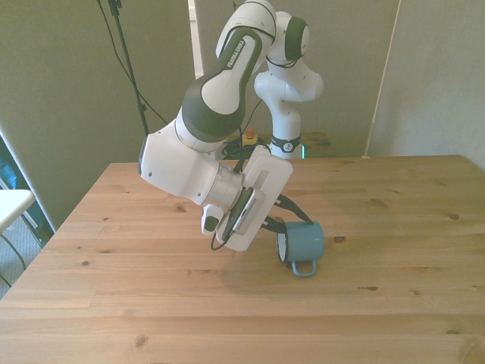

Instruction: Flip the mug upright

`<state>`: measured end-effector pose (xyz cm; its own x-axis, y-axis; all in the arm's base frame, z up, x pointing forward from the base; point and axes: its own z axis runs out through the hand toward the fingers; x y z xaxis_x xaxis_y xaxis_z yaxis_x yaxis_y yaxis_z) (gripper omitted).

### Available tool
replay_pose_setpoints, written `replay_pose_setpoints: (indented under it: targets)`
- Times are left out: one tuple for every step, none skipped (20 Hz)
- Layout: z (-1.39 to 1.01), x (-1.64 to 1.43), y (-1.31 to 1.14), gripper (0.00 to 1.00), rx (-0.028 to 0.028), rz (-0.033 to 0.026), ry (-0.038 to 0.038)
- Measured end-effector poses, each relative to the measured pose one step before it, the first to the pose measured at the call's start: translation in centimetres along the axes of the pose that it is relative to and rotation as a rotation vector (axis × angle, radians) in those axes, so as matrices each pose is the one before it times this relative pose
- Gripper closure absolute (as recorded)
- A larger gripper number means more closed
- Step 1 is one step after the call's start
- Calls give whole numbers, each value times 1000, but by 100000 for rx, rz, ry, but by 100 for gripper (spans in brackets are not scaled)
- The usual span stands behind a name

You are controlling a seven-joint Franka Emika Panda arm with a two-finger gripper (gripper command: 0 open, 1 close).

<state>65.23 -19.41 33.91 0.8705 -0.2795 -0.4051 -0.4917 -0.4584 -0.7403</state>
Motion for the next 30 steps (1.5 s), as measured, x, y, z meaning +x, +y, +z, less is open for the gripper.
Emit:
replay_pose_setpoints:
  targets:
    - [48, -48, -156, 100, -48, -260, -390]
    - [65, -36, -194, 100, -93, -274, -309]
    - [72, -18, -194, 100, -129, -220, -182]
    - [74, -7, -165, 100, -163, -164, -84]
    - [76, 0, -105, 100, -130, -88, -75]
    - [67, 0, -85, 100, -88, -21, -71]
    - [53, -1, -90, 100, -91, -31, -51]
    - [36, -2, -85, 100, -140, 8, -30]
    - [35, -1, -109, 100, -187, 121, -20]
    - [33, -3, -157, 100, -315, 246, 3]
    - [21, -8, -212, 100, -481, 347, 55]
    - [7, -43, -308, 100, -554, 319, 128]
    - [-39, -97, -447, 100, -786, 148, 310]
    - [-118, -201, -597, 100, -1100, -20, 607]
    - [-112, -261, -678, 100, -1696, 187, 1092]
    - [-209, -248, -732, 100, -2595, 279, 2202]
    - [-257, -274, -895, 100, -3511, 30, 3261]
    - [-242, -325, -902, 100, -3726, 241, 3363]
    - [-83, -389, -906, 100, -3918, 194, 3314]
    - [0, -503, -957, 100, -3822, 335, 3300]
    - [101, -541, -840, 100, -4162, 290, 3203]
    - [166, -664, -839, 100, -4130, 228, 2909]
    - [179, -682, -787, 100, -4083, 377, 3069]
    - [185, -690, -692, 100, -4120, 313, 3189]
    - [249, -765, -592, 100, -4160, 364, 2991]
    - [285, -815, -509, 100, -4313, 641, 2917]
    - [193, -774, -439, 100, -4196, 709, 2807]
    - [135, -781, -401, 100, -4304, 784, 2890]
    - [157, -852, -390, 100, -5096, 1002, 3558]
    - [80, -580, -213, 100, -3687, 843, 2965]
